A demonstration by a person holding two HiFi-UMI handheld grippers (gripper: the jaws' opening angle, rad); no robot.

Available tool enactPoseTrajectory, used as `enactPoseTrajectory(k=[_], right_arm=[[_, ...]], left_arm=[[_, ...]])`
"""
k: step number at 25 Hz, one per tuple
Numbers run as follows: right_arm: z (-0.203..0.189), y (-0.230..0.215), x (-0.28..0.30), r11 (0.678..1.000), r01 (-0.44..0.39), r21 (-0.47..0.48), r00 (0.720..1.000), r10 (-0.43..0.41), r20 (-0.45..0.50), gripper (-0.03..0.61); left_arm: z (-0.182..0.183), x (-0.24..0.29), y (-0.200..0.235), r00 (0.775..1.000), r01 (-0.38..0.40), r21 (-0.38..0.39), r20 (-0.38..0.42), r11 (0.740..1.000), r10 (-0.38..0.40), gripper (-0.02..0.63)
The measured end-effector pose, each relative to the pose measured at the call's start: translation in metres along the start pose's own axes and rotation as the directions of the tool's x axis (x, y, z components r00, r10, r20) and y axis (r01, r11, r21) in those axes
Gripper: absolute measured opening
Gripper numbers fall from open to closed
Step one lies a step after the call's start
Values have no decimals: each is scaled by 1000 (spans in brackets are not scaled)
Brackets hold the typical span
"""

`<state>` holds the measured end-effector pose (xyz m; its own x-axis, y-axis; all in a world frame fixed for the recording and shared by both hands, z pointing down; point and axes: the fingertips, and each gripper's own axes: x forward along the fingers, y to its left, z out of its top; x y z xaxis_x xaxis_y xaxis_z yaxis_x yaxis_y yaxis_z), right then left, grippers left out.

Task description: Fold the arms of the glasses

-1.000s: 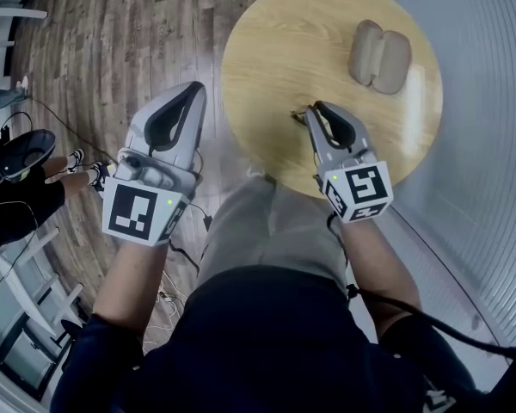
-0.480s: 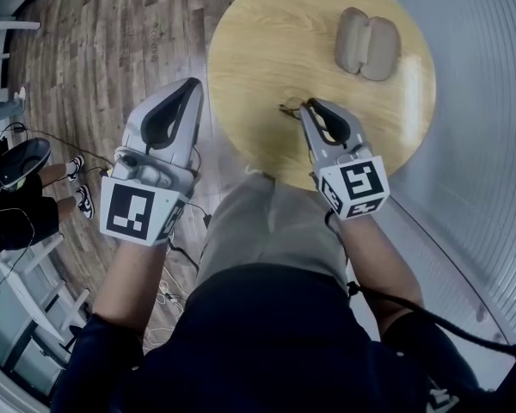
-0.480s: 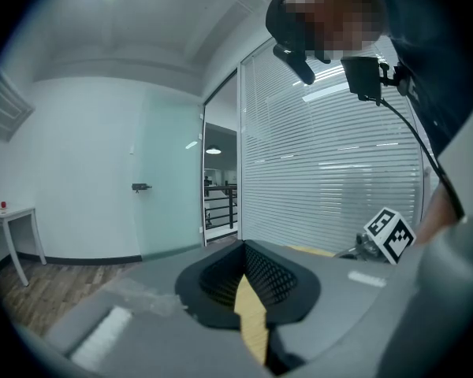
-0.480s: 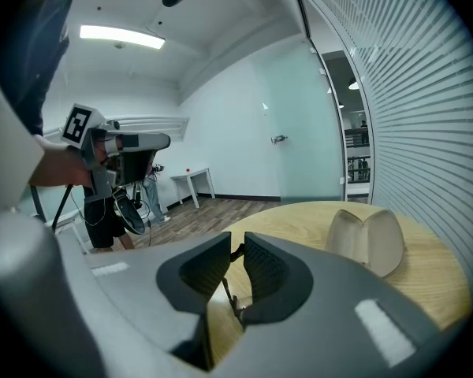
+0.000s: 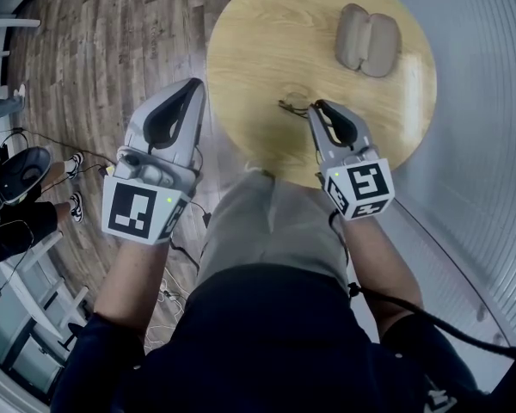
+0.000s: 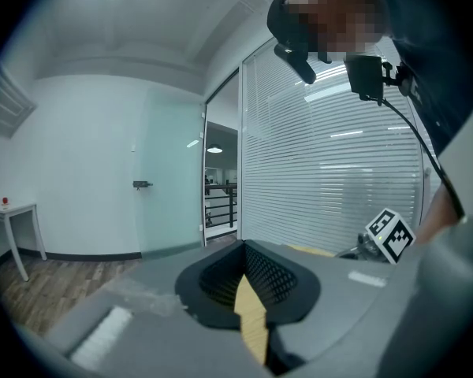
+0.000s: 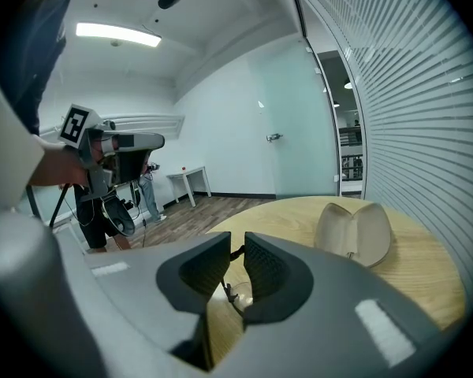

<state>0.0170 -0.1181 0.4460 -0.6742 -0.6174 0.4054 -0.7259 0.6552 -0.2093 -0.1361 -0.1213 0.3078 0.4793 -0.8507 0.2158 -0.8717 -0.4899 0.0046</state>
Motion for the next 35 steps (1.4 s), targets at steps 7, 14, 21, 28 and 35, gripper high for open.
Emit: enactPoseTrajectory(k=[7,14,21,28,35], right_arm=[[-2,-1,-6,1000,7,6,1000,-7,-5,63],[-15,-6,-4,1000,15,13,1000,-15,-15,64],[-17,-8,-6,1000,17,20,1000,-17,-19,64],[-23,-16,-3,999,17,28,999,-16,-27,66],[-29,-25,-1,999,20,34,999,-19,-38,69]], left_arm=[[-4,-2,-2,999,-8,7,-39,1000,8,2],[-15,-1,-2,999,-7,5,-48,1000,7,2],[-12,3,-8,1000,14,-8,-24,1000,-14,2],[-16,12,-10,999,23,-9,-30,1000,-23,2],[-20,19,-12,998,22,-4,-53,1000,-22,2]])
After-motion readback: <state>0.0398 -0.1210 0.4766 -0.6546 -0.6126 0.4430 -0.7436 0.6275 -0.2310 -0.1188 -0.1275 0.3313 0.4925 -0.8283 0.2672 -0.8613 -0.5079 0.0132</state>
